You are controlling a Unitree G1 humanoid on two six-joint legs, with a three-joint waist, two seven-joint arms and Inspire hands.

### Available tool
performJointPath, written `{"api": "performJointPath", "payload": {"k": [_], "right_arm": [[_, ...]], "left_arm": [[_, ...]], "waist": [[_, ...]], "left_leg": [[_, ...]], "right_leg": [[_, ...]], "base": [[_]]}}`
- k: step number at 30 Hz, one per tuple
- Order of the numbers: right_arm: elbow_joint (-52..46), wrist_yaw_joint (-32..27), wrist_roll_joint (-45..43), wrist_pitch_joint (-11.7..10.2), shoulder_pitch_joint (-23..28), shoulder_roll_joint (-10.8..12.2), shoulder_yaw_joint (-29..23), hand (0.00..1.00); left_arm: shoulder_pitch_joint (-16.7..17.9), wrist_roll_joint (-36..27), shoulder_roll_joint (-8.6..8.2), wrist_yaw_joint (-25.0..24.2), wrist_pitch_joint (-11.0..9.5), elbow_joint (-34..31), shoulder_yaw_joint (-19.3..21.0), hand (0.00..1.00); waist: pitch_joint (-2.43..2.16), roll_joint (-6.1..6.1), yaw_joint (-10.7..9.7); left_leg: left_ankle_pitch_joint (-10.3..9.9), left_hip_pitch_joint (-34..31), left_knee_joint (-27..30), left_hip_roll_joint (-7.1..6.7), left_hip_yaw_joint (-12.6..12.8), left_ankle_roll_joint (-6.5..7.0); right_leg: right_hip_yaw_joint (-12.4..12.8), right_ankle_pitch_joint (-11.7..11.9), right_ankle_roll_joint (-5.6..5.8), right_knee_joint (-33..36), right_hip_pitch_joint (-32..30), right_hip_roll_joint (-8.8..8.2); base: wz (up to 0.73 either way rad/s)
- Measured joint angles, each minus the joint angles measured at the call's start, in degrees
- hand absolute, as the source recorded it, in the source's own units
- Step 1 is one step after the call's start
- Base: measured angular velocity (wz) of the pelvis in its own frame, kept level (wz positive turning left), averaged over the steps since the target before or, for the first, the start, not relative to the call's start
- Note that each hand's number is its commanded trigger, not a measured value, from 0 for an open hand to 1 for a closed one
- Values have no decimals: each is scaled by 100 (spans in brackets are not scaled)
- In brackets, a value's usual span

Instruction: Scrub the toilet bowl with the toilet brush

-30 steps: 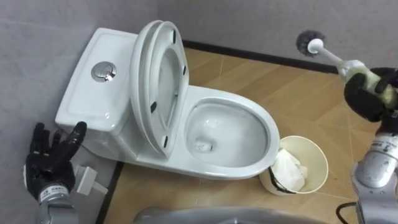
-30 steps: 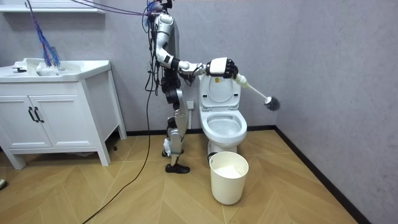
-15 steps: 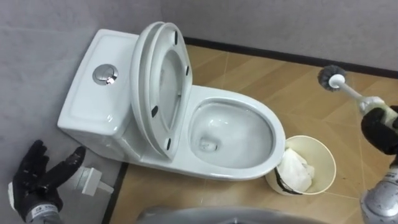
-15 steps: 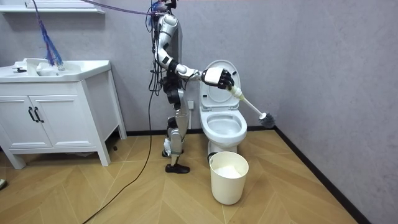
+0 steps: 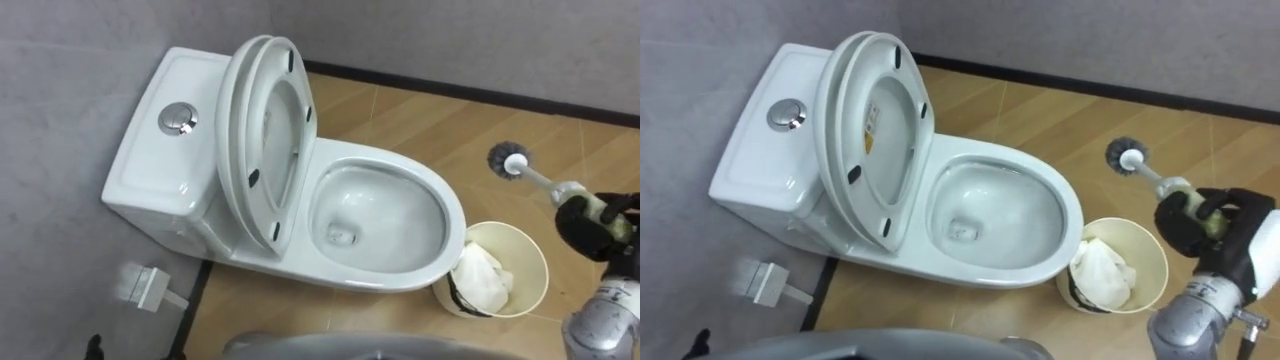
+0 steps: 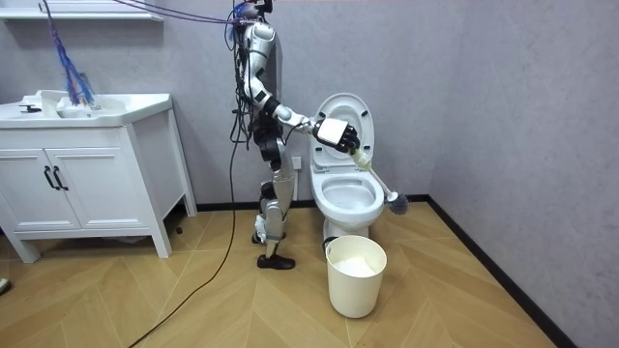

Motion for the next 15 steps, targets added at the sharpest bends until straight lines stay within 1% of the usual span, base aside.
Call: {"api": "performJointPath", "payload": {"k": [2,4,7,8,9,11,13,15], "right_arm": [[160,139,1,2,-95,-1,139,100],[408,269,3,1,-164,-5,249,100],[1063,274,-3,23,-332,-14,375,100],[1278,274,-2,66,-382,-15,382,100],[1331,273,-2,105,-389,-14,381,100],[1438,281,26,180,-388,-12,403,100],[1520,324,80,231,-396,-11,406,100],[1664,338,175,236,-478,-11,409,100]], "left_arm": [[-95,297,14,1,97,2,-68,0],[-287,602,73,-14,211,2,-234,0],[-504,689,100,-8,225,51,-306,0],[-552,715,100,1,226,107,-334,0],[-558,745,100,4,228,135,-341,0],[-581,749,110,27,301,153,-354,0],[-629,754,116,49,354,194,-408,0],[-674,817,116,54,396,236,-439,0]], "waist": [[5,-2,-74],[5,2,-114],[4,4,-144],[11,19,-136],[10,28,-134],[8,43,-226],[12,48,-228],[12,50,-227]], "left_leg": [[0,4,-8,-1,4,0],[-1,5,-17,-2,14,0],[-1,49,-38,0,56,0],[-1,102,-47,0,91,0],[-1,106,-46,-2,101,0],[-1,103,-41,0,99,0],[-1,105,-39,0,84,0],[-1,110,-38,-1,84,0]], "right_leg": [[12,3,2,1,-7,3],[32,16,5,-6,-17,7],[49,22,4,-12,11,12],[84,21,4,-13,53,17],[99,21,4,-19,69,18],[116,23,6,-86,70,28],[129,26,5,-96,71,31],[139,26,5,-97,75,31]], "base": [[-2],[-5],[-7],[-13],[-15],[-5],[-3],[-5]]}}
